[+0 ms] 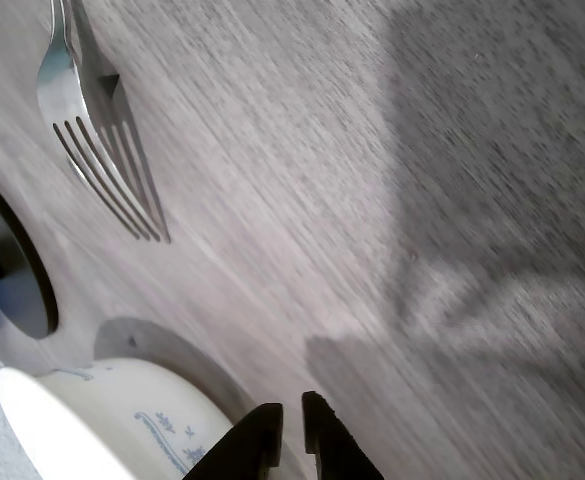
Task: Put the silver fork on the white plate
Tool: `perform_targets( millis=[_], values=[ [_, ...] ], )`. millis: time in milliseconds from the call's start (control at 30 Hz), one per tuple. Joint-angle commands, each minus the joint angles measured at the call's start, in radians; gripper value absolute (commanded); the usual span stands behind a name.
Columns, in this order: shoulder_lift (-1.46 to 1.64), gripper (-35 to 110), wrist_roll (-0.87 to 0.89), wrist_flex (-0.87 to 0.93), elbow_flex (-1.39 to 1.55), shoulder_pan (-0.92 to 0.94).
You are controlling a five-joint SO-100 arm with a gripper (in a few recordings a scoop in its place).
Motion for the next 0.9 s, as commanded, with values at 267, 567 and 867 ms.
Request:
perform_targets(
  millis=[267,567,867],
  values=[
    [0.029,0,0.002,0.002,-0.003,-0.009],
    [0.028,0,-0.075,-0.017,-0.003,0.083],
    [-0.181,0,-0.287,-0.129,-0.202,0.235]
  ],
)
